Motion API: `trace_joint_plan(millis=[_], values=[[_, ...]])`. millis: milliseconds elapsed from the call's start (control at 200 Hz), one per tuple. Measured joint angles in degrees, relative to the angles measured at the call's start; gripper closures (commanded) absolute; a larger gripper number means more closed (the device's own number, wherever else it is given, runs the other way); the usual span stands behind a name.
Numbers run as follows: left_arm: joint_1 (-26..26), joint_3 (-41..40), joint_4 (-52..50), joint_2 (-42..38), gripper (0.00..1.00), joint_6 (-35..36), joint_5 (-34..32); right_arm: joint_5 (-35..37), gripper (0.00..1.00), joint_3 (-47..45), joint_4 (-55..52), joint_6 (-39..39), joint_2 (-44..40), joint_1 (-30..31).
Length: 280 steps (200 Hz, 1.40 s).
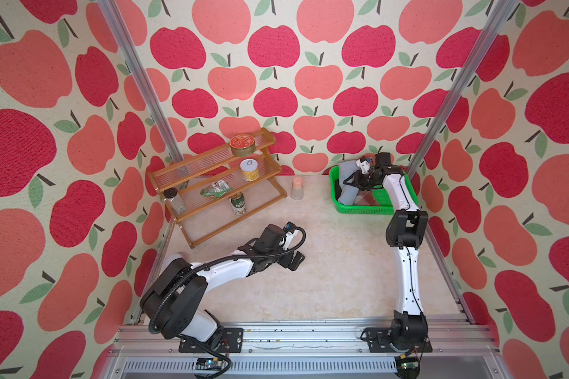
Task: Roll up the skirts
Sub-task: Place the skirt in the basket.
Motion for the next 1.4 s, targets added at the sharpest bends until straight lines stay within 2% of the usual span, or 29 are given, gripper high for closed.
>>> trace_joint_plan(millis=[150,380,420,475,525,560,605,680,820,1401], values=[[0.0,0.81,-0.17,1.11,0.01,-0.2,0.13,12.57,0.85,-1.57,-2.45,-3.89,-2.51,3.34],[0.0,1.64,-1.18,1.66,0.01,-1.11,0.11,28.57,0.83,-2.84,-1.88,-4.72,-3.32,8.9],[0.0,1.64,-1.31,1.84,0.0,-1.31,0.11,30.58,0.75,-3.32,-1.51,-4.72,-3.56,9.51],[0.0,1.66,-1.66,2.03,0.0,-1.49,0.11,32.59,0.6,-3.82,-1.16,-4.68,-3.76,10.08],[0.0,1.73,-1.99,2.21,0.0,-1.49,0.09,33.86,0.39,-4.02,-0.87,-4.31,-3.78,10.34],[0.0,1.81,-2.21,2.34,0.0,-1.49,0.09,34.64,0.3,-4.24,-0.81,-3.98,-3.76,10.34],[0.0,1.92,-2.38,2.43,0.0,-1.49,0.07,35.23,0.23,-4.68,-0.9,-3.63,-3.76,10.34],[0.0,2.1,-2.49,2.47,0.01,-1.46,-0.04,35.67,0.18,-5.42,-1.03,-3.34,-3.76,10.23],[0.02,2.34,-2.49,2.8,0.01,-1.46,-0.09,35.63,0.16,-8.33,0.57,-3.19,-5.25,10.1],[2.34,3.13,-4.46,3.58,0.01,-1.53,-1.4,33.11,0.14,-24.48,2.93,-4.9,-21.27,8.61]])
